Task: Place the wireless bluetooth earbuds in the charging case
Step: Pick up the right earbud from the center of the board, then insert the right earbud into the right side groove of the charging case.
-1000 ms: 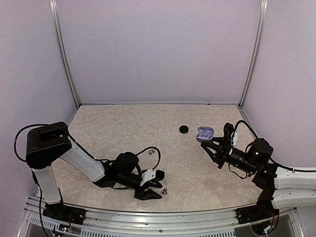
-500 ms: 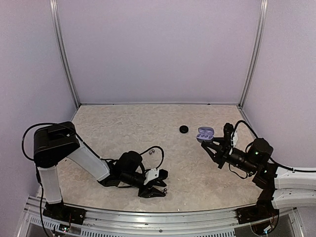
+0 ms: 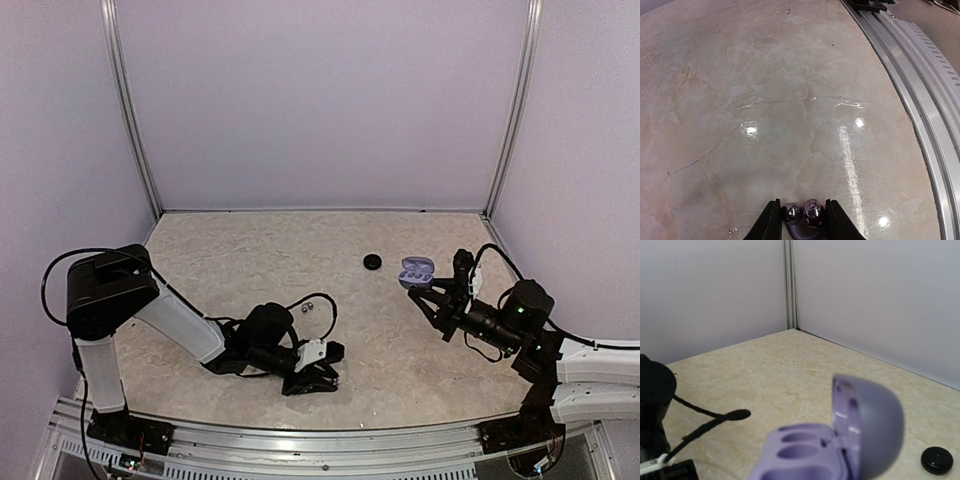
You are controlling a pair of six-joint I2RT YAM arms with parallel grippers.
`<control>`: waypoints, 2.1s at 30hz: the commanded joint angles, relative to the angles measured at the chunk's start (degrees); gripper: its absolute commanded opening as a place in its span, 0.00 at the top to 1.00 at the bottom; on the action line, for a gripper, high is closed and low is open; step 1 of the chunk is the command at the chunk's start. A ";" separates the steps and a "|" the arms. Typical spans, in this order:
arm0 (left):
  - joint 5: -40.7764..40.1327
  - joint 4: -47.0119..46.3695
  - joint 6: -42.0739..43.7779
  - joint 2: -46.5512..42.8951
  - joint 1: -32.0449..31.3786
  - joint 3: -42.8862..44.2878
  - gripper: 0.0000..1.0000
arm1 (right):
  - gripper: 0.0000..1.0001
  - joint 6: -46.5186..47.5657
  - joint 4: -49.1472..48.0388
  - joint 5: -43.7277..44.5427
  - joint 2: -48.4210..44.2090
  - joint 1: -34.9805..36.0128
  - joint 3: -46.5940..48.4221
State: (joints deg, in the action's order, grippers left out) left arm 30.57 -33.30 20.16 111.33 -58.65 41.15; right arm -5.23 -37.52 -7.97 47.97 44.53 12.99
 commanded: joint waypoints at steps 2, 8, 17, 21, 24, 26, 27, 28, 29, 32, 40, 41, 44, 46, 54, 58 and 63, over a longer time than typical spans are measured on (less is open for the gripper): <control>-3.15 6.78 -0.45 -2.29 -1.18 0.21 0.71 | 0.99 2.30 -0.29 -0.29 -0.02 -0.69 0.44; -7.50 10.23 -3.44 -10.89 -2.25 0.59 0.72 | 1.00 5.44 -1.36 -0.48 2.21 -0.73 0.88; -14.30 22.65 -12.56 -24.45 -2.60 9.83 0.71 | 1.00 8.31 -3.44 -0.31 8.88 -0.27 4.08; -16.54 27.29 -17.49 -26.01 -2.49 16.48 0.71 | 1.00 8.46 -4.17 -0.90 13.16 0.72 6.12; -17.30 30.83 -19.85 -24.79 -2.51 21.77 0.70 | 1.00 8.49 -5.34 -1.50 15.14 1.75 7.05; -17.65 32.35 -22.41 -23.66 -2.43 24.58 0.70 | 1.00 8.65 -6.07 -1.52 16.11 2.59 7.66; -17.74 32.91 -23.34 -22.77 -2.29 25.92 0.70 | 1.00 8.88 -6.49 -1.23 16.63 2.97 7.86; -17.53 33.10 -24.42 -22.26 -2.09 27.14 0.70 | 1.00 9.13 -6.92 -0.95 17.12 3.35 8.06; -17.23 33.12 -25.58 -21.52 -1.92 28.21 0.70 | 1.00 9.37 -7.60 -0.83 17.54 3.69 8.17; -16.16 35.58 -28.46 -19.31 -1.36 31.66 0.70 | 1.00 9.61 -10.71 -0.88 18.82 4.27 7.95; -14.66 40.56 -33.42 -15.20 0.19 37.90 0.70 | 1.00 7.71 -18.13 -0.76 23.96 4.89 8.65; -14.60 40.97 -33.59 -14.66 0.25 38.40 0.70 | 1.00 7.22 -18.81 -0.66 24.67 4.92 8.85; -14.67 41.77 -34.47 -13.42 0.44 39.47 0.70 | 1.00 5.78 -21.17 -0.68 26.52 5.11 9.18; -14.95 42.55 -35.12 -12.82 0.47 40.32 0.70 | 1.00 5.42 -22.28 -0.60 27.98 5.41 9.61; -15.74 44.62 -36.38 -11.46 0.47 41.97 0.69 | 1.00 3.46 -25.64 -0.84 31.11 6.17 10.72; -16.12 45.38 -36.79 -11.23 0.51 42.43 0.69 | 1.00 3.06 -26.92 -1.14 32.04 6.52 10.98; -16.53 45.80 -37.62 -11.06 0.48 42.72 0.69 | 1.00 2.18 -28.71 -0.93 33.10 6.88 10.88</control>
State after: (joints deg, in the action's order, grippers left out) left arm 14.52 11.25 -16.38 99.33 -58.46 82.04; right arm -1.65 -61.30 -8.73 80.23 50.35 22.13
